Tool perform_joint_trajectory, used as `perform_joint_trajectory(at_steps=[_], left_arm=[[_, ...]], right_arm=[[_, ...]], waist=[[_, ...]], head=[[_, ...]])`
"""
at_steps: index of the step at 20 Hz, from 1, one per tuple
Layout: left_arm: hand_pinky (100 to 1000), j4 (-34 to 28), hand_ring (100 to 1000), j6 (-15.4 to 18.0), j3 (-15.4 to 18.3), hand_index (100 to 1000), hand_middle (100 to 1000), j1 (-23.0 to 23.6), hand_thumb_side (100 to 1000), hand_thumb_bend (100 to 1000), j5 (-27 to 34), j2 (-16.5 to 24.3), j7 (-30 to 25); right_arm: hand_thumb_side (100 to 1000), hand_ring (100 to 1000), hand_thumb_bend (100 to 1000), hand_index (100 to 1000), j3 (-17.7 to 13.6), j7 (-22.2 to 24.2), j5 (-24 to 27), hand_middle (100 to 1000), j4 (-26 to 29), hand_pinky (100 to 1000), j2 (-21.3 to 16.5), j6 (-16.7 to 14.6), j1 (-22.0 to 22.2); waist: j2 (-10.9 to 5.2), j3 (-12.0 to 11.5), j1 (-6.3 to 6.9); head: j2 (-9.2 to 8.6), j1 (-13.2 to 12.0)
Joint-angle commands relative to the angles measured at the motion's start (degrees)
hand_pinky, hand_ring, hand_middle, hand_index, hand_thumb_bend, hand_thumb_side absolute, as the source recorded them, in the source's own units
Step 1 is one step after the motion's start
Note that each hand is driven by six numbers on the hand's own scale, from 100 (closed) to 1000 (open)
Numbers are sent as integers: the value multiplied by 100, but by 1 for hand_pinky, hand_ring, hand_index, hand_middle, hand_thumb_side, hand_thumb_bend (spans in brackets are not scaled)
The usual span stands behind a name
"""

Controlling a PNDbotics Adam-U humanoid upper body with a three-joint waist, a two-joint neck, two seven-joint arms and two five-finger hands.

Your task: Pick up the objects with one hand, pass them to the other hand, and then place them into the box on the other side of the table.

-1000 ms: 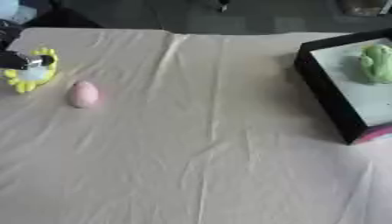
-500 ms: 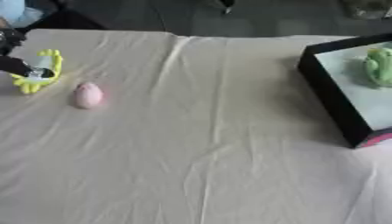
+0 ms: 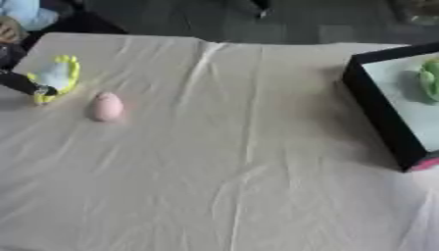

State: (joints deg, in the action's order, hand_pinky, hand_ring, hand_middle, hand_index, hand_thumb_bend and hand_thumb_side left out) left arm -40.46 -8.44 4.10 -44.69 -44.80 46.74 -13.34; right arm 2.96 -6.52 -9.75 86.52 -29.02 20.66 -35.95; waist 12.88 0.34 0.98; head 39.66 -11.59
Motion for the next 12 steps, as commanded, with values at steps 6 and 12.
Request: perform_joint_trajectory(at_steps=[6, 12], left_arm=[[834, 220, 833, -101, 100, 856, 775, -86, 292, 668, -60, 119, 254], [839, 579, 833, -206, 182, 857, 774, -146, 326, 611, 61, 46, 388]], right_arm=[[653, 939, 100, 936, 9, 43, 8, 905, 53, 999, -72, -28, -61], [655, 937, 100, 934, 16, 59, 36, 902, 51, 999, -43, -38, -87]], waist=[[-4, 35, -44], [72, 99, -85]], head=[[-84, -115], [-176, -189]])
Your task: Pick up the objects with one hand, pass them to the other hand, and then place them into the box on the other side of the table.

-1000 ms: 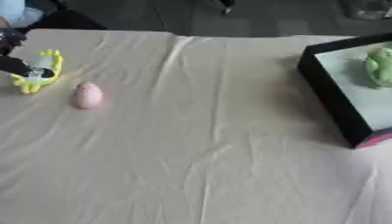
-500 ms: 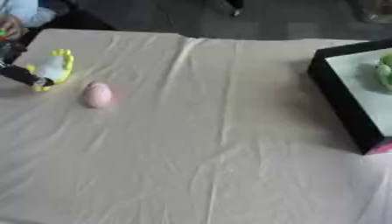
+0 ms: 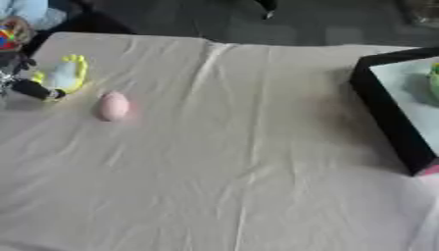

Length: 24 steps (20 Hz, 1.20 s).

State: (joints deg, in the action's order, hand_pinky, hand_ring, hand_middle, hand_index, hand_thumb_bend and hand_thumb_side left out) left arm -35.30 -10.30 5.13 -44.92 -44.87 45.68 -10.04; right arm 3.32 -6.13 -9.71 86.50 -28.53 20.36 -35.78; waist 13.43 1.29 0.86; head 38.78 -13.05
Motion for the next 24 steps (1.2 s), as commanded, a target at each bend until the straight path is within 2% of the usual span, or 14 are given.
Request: perform_joint_trajectory(at_steps=[1, 4, 12, 16, 19, 22, 24], left_arm=[[839, 97, 833, -26, 86, 855, 774, -135, 321, 597, 99, 146, 74], [837, 168, 831, -23, 87, 836, 770, -157, 307, 538, 171, 111, 126], [836, 115, 824, 18, 112, 860, 762, -245, 348, 562, 294, 87, 369], [830, 110, 817, 23, 125, 832, 748, -318, 344, 512, 413, 72, 458], [823, 129, 809, 4, 109, 780, 734, -358, 270, 405, 452, 46, 472], [819, 166, 806, -31, 95, 756, 731, -364, 244, 379, 456, 28, 473], [810, 182, 792, -61, 96, 697, 707, -365, 143, 296, 431, 17, 510]], right_arm=[[656, 937, 100, 934, -22, 19, 38, 901, 54, 999, -86, -9, -108], [660, 936, 100, 933, -18, 22, 53, 900, 53, 999, -71, -10, -108], [679, 934, 100, 928, 9, 72, 64, 898, 38, 1000, -66, -26, -105], [709, 934, 100, 928, 5, 82, 54, 897, 12, 1000, -53, -28, -119], [724, 934, 100, 928, -5, 80, 51, 897, -18, 1000, -46, -35, -118], [725, 934, 100, 928, -10, 88, 54, 897, -38, 1000, -39, -53, -113], [726, 934, 100, 928, -10, 94, 59, 897, -41, 1000, -33, -63, -117]], waist=[[30, 12, -78], [71, 30, -86], [153, 47, -95], [206, 67, -97], [233, 79, -98], [245, 85, -97], [248, 90, -100]], head=[[-98, -59], [-132, -81], [-188, -111], [-232, -139], [-240, -153], [-247, -169], [-253, -175]])
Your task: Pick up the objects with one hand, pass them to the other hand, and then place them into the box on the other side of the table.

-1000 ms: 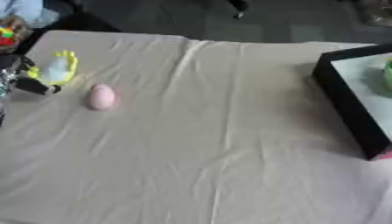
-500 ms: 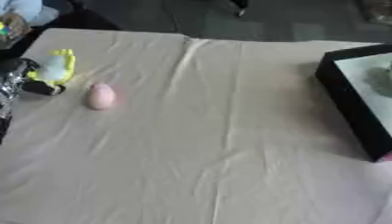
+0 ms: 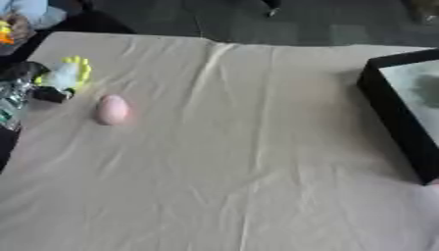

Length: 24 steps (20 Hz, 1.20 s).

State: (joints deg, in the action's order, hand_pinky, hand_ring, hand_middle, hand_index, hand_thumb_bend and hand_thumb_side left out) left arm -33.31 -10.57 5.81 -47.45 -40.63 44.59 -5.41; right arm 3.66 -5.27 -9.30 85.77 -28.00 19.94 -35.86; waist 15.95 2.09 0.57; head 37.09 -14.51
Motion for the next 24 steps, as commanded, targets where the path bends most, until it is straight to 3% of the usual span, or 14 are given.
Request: perform_joint_trajectory(at_steps=[1, 11, 24], left_arm=[[807, -12, 784, -46, 32, 662, 692, -109, 109, 251, 1, 112, 82], [769, -57, 703, -10, 47, 451, 564, -58, 100, 100, 126, 57, 351], [755, -897, 669, 320, -117, 407, 520, 328, 100, 100, 568, 274, 481]], right_arm=[[726, 934, 100, 927, -39, 13, 20, 896, 31, 1000, -82, -25, -109], [728, 933, 100, 925, -31, 42, 26, 895, 30, 1000, -75, -39, -88], [727, 932, 100, 923, -38, 33, 27, 894, 25, 1000, -123, -38, -35]], waist=[[-5, 14, -73], [-53, 4, -76], [-145, -33, -35]], head=[[-84, -25], [-47, 21], [45, 203]])
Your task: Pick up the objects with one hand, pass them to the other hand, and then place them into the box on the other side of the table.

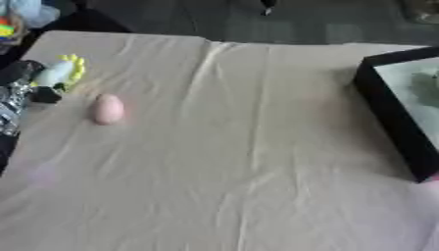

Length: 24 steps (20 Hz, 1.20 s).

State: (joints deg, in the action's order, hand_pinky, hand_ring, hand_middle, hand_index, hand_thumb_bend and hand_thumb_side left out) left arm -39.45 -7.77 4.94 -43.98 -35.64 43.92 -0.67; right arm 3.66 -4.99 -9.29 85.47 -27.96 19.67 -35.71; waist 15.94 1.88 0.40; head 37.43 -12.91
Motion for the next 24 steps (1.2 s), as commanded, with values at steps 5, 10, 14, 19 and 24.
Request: perform_joint_trajectory(at_steps=[5, 10, 14, 19, 24], left_arm=[[751, -944, 663, 88, -135, 403, 532, 222, 100, 100, 205, 494, -87], [747, -1777, 654, 144, -223, 404, 537, 526, 100, 100, 417, 615, -183], [746, -2529, 648, 167, -262, 405, 534, 821, 100, 100, 725, 651, -211], [745, -3402, 642, 142, -336, 405, 531, 1126, 100, 100, 1032, 634, -219], [744, -4028, 639, 88, -428, 407, 530, 1355, 100, 100, 1201, 618, -324]], right_arm=[[725, 932, 100, 922, -42, 3, 25, 894, 68, 1000, -145, -16, -35], [716, 934, 100, 923, -54, -13, 36, 895, 131, 1000, -158, -24, -58], [732, 936, 100, 925, -34, -8, 58, 900, 261, 1000, -162, -46, -113], [684, 938, 100, 927, 25, 38, 91, 903, 554, 1000, -145, -76, -187], [673, 939, 100, 930, 91, 130, 134, 905, 817, 1000, -127, -79, -276]], waist=[[-176, -20, -6], [-215, -39, -2], [-257, -68, -2], [-304, -94, -14], [-345, -106, -23]], head=[[63, 101], [80, 154], [88, 216], [126, 354], [152, 421]])
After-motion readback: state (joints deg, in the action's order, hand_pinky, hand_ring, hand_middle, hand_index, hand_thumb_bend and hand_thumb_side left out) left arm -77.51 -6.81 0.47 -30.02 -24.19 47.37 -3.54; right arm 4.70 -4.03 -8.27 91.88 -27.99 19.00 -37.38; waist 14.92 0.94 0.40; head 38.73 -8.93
